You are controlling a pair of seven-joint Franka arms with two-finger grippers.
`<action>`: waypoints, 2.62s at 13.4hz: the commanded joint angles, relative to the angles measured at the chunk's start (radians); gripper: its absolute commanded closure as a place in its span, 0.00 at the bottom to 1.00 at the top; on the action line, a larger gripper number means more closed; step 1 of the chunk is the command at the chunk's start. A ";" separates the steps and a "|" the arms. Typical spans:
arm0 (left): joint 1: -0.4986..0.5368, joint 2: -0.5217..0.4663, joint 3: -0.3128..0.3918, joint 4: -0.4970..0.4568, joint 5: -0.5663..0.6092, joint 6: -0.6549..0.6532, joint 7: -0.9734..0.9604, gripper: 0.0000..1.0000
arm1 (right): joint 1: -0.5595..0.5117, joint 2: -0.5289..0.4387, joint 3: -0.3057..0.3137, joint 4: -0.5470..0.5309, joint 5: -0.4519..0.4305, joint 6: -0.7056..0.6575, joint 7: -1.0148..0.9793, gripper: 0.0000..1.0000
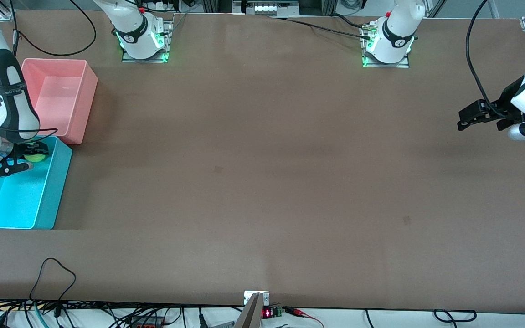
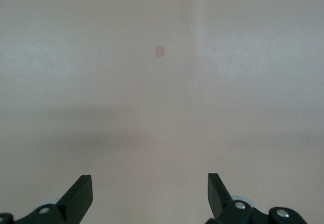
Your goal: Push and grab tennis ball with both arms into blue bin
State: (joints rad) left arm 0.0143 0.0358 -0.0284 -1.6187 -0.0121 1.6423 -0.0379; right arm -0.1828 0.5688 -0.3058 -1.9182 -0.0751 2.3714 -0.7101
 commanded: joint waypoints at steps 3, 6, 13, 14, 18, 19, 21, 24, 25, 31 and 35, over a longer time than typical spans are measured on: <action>-0.002 -0.010 0.001 0.003 -0.008 -0.007 -0.004 0.00 | -0.006 -0.004 0.007 0.018 0.000 0.005 0.003 0.00; 0.004 -0.001 0.002 0.003 -0.009 -0.007 -0.002 0.00 | 0.019 -0.076 0.025 0.018 0.008 -0.001 0.009 0.00; 0.006 0.001 0.004 0.005 -0.009 -0.007 -0.002 0.00 | 0.042 -0.366 0.137 0.024 0.107 -0.190 0.030 0.00; 0.007 0.003 0.004 0.005 -0.009 -0.007 -0.002 0.00 | 0.055 -0.401 0.157 0.025 0.106 -0.240 0.065 0.00; 0.006 0.003 0.002 0.006 -0.009 -0.007 -0.002 0.00 | 0.163 -0.489 0.171 0.085 0.100 -0.452 0.298 0.00; 0.004 0.003 0.002 0.006 -0.008 -0.007 -0.002 0.00 | 0.195 -0.516 0.171 0.085 0.097 -0.486 0.348 0.00; 0.004 0.003 0.002 0.006 -0.009 -0.007 -0.004 0.00 | 0.262 -0.541 0.174 0.109 0.081 -0.576 0.458 0.00; 0.003 0.003 0.002 0.006 -0.009 -0.007 -0.004 0.00 | 0.279 -0.529 0.244 0.232 0.037 -0.708 0.572 0.00; 0.003 0.003 0.002 0.006 -0.009 -0.007 -0.004 0.00 | 0.283 -0.527 0.244 0.249 0.038 -0.727 0.586 0.00; 0.004 0.003 0.002 0.006 -0.009 -0.010 -0.004 0.00 | 0.276 -0.491 0.243 0.332 0.040 -0.821 0.592 0.00; 0.004 0.003 0.002 0.006 -0.009 -0.010 -0.004 0.00 | 0.270 -0.487 0.243 0.332 0.046 -0.818 0.594 0.00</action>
State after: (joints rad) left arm 0.0176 0.0369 -0.0262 -1.6198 -0.0121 1.6424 -0.0379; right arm 0.0944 0.0689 -0.0660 -1.6190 -0.0239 1.5792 -0.1286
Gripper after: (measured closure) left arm 0.000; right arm 0.000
